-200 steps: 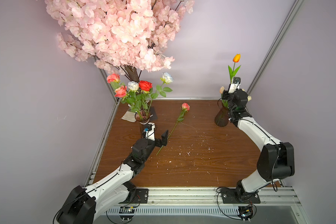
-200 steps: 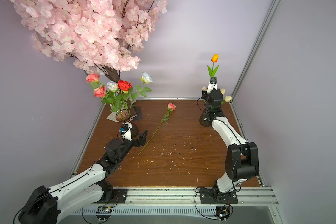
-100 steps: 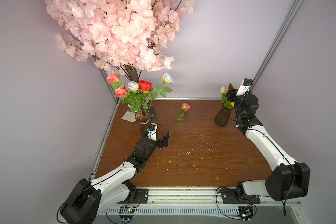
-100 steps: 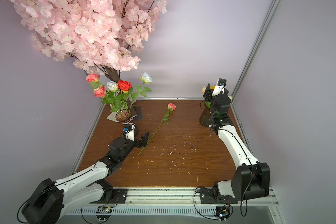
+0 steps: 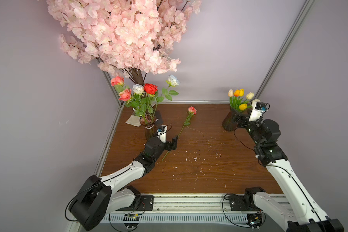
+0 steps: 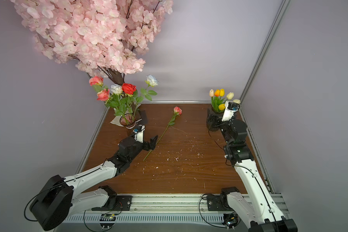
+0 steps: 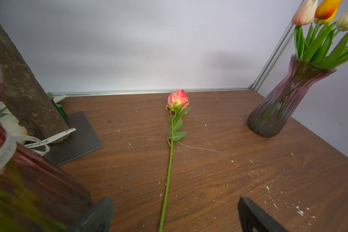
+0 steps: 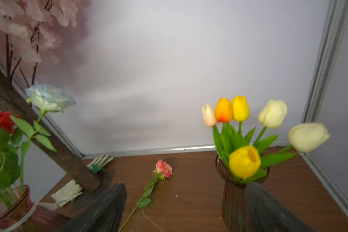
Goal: Arrange the flowers in different vases according to their variety
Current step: Pick up the flower at the center of the board.
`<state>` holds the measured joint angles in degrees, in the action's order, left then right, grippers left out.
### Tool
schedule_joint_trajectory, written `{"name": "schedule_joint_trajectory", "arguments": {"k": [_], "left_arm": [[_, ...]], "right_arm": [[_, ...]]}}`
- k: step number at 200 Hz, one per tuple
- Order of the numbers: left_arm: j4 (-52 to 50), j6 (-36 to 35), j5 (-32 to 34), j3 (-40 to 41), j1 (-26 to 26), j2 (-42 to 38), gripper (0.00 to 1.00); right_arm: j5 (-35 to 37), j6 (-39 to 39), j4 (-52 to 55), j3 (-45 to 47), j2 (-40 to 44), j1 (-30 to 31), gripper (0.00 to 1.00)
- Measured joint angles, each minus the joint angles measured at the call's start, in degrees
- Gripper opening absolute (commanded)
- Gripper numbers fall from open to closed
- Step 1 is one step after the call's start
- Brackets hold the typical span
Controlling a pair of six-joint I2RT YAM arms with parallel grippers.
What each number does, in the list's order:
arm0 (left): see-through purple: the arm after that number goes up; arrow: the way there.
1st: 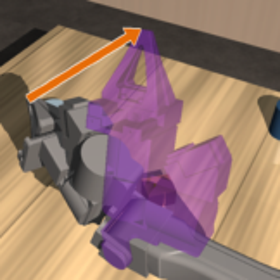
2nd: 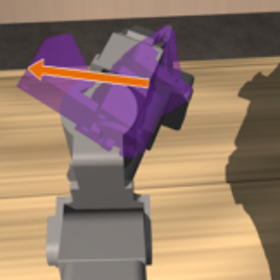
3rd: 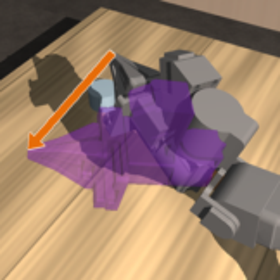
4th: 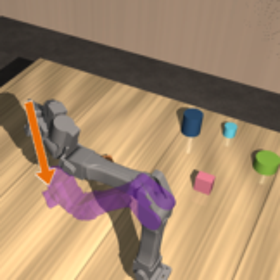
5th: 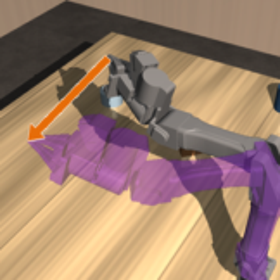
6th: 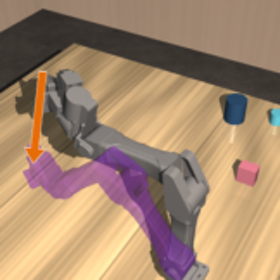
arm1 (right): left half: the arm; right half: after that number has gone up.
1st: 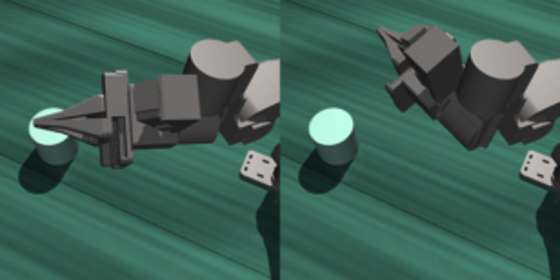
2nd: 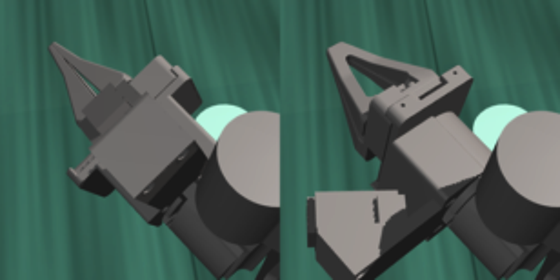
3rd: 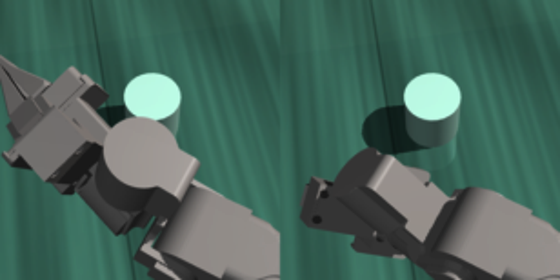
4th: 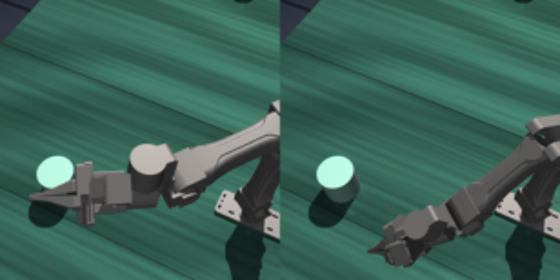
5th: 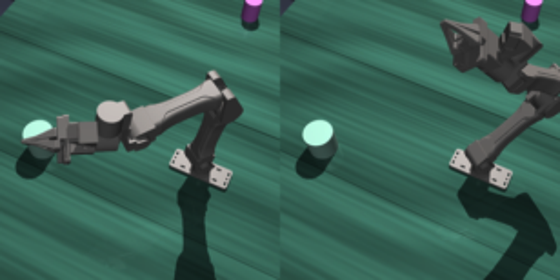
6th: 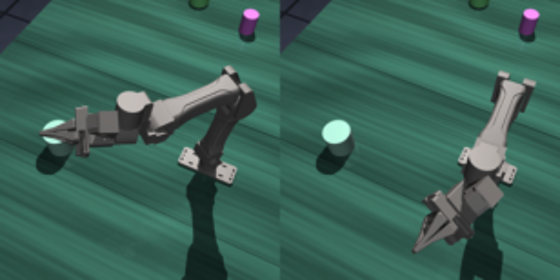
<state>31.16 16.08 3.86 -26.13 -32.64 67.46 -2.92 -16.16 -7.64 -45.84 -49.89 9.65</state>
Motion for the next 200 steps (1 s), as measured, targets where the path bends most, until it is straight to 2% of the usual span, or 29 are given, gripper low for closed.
{"name": "schedule_joint_trajectory", "arguments": {"k": [27, 54, 107, 135, 200], "left_arm": [[-2.25, -0.46, -0.31, -2.91, 0.00, 3.65, 1.00], [-6.67, -1.16, -0.33, -8.00, 0.00, 9.05, 0.96], [-23.58, -2.56, -1.16, -27.21, 0.00, 23.82, 0.90], [-33.55, -3.02, -1.27, -38.25, 0.00, 32.63, 0.85], [-52.78, -5.11, -1.07, -62.14, 0.00, 49.75, 0.69]], "right_arm": [[-3.13, -2.49, 2.93, 10.16, 8.68, 0.00, 1.00], [-5.11, -4.79, 4.07, 20.59, 17.16, 0.00, 1.00], [-6.43, -9.44, 2.67, 37.35, 26.91, 0.02, 1.00], [-6.21, -10.25, 2.32, 41.00, 28.92, 0.02, 0.99], [-6.25, -10.99, 0.11, 41.07, 30.38, 0.02, 1.00]]}}
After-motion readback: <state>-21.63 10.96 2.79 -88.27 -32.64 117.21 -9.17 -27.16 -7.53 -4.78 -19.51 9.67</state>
